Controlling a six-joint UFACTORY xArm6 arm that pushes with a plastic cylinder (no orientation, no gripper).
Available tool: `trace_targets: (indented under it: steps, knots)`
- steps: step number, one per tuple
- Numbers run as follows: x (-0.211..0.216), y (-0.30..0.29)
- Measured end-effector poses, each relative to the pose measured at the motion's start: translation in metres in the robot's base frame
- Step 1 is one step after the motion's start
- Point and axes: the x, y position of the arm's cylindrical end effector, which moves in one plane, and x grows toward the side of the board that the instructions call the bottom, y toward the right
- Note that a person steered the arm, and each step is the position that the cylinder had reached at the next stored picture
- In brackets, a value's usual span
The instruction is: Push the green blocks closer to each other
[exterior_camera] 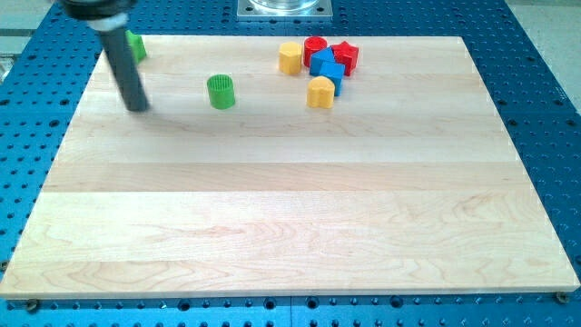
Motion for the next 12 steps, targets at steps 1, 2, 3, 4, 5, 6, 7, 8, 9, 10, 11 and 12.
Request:
trace_targets:
  steps: [1,2,3,4,5,6,7,8,9,10,11,12]
  knots:
    - [-0.044,-0.049]
    - [-0.103,-0.038]
    - [-0.128,-0.013]
    - [-0.121,0.011]
    - [-0.108,0.045]
    - [-0.083,0.054]
    - [-0.072,0.054]
    - [-0.069,0.074]
    - [-0.065,0.092]
    - [-0.065,0.099]
    - [-0.059,0.133]
    - [-0.061,0.135]
